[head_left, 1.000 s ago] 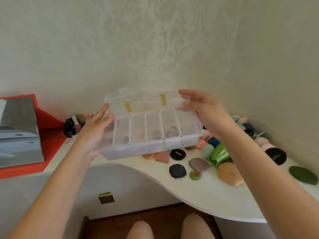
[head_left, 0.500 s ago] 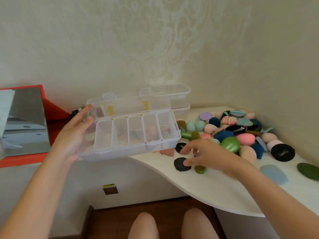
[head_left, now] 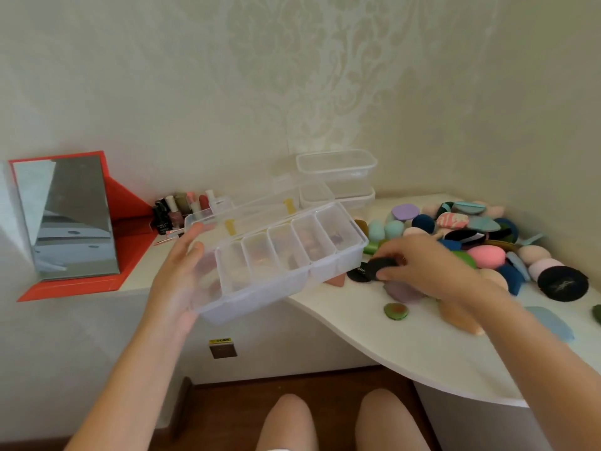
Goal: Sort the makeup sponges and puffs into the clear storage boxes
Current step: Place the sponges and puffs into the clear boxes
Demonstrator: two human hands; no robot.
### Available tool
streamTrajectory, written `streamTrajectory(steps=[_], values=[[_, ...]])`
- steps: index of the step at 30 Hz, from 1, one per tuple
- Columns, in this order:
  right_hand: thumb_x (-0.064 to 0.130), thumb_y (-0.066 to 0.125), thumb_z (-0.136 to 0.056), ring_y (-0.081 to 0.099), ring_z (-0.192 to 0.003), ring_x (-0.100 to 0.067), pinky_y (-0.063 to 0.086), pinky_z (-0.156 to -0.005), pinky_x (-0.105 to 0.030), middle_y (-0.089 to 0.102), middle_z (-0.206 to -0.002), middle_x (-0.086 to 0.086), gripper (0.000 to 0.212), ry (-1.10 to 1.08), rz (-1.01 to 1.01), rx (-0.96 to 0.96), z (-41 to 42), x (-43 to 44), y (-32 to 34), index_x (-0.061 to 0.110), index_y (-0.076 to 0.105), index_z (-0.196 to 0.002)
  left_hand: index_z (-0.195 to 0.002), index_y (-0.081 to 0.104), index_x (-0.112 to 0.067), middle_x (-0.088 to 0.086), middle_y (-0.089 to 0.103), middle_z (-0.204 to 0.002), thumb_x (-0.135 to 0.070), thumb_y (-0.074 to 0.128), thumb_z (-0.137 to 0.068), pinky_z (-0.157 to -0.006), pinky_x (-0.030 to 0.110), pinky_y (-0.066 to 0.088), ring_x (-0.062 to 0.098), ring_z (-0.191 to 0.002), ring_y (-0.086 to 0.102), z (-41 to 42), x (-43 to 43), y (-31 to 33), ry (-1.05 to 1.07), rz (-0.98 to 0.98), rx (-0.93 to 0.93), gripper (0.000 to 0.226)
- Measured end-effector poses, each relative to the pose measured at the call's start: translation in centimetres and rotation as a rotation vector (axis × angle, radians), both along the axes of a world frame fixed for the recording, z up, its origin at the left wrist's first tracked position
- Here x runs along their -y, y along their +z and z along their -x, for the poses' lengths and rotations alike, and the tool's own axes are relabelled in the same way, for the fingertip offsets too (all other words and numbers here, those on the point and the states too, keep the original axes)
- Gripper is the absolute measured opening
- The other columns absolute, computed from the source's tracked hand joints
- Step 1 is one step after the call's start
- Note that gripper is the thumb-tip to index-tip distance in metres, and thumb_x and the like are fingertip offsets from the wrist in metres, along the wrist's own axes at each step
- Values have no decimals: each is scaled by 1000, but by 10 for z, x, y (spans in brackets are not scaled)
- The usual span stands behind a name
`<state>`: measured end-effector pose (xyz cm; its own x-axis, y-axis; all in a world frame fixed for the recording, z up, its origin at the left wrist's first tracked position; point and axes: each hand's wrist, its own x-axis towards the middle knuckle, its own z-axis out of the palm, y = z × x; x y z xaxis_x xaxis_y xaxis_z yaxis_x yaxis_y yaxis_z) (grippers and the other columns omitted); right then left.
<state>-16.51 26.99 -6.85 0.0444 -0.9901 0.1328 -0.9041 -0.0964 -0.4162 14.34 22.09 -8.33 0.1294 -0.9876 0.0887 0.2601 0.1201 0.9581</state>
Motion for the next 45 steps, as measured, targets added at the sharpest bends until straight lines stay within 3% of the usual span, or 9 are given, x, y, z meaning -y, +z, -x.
streamTrajectory(steps=[7,12,17,22,25,31,37,40,45], values=[[20,71,-83,47,-61,-5,36,-54,-20,56,-71,8,16,-296,416,204,0,-26,45,17,74,-98,-117,60,-40,-10,56,-129,-19,35,-102,-96,48,46,14,-113,58,29,-23,-10,89,2,-22,36],[12,61,-86,54,-73,4,39,-64,-7,60,-83,13,29,35,413,319,-52,-43,51,36,72,-98,-116,59,-36,-11,58,-107,-16,36,-102,-80,34,53,9,-106,58,56,-40,-17,149,-9,-130,34],[19,70,-81,54,-65,-5,45,-65,-15,59,-71,10,21,189,248,382,-114,-39,26,21,68,-102,-116,59,-35,-8,57,-115,-18,37,-102,-89,29,46,1,-110,51,70,-48,-32,166,-6,-204,31],[28,57,-90,45,-81,-13,30,-63,-22,51,-85,-1,23,176,282,80,-148,-22,1,14,74,-99,-112,60,-29,9,62,-120,-20,37,-102,-93,34,45,19,-113,58,69,-52,-44,124,-38,-294,27],[28,66,-82,38,-83,-19,25,-70,-25,51,-86,-7,18,136,453,-208,-161,-21,-5,11,72,-78,-115,59,-24,9,61,-124,-25,34,-102,-87,34,46,18,-111,59,66,-54,-48,65,-42,-389,28],[25,41,-97,32,-102,-26,21,-79,-37,32,-98,-5,26,201,139,-430,-171,-27,-11,11,62,-104,-122,56,-29,5,61,-125,-19,46,-96,-87,39,49,24,-115,58,62,-60,-58,6,-81,-420,29],[23,33,-96,27,-115,-28,8,-110,-55,37,-117,-5,36,302,-68,-369,-158,-27,-11,19,66,-110,-120,56,-36,4,51,-133,8,43,-90,-81,40,53,29,-117,54,61,-59,-61,62,-105,-328,54],[17,39,-92,32,-117,-24,11,-113,-44,43,-119,-3,35,336,-25,-134,-149,-25,-10,22,70,-106,-115,58,-35,5,52,-132,11,41,-88,-84,39,51,28,-120,53,62,-56,-62,95,-98,-317,56],[-5,48,-78,56,-89,-14,42,-78,-18,57,-94,4,31,119,308,263,-106,-21,6,14,71,-85,-123,56,-27,9,59,-124,7,41,-89,-70,30,50,21,-106,61,63,-54,-62,101,-73,-346,50]])
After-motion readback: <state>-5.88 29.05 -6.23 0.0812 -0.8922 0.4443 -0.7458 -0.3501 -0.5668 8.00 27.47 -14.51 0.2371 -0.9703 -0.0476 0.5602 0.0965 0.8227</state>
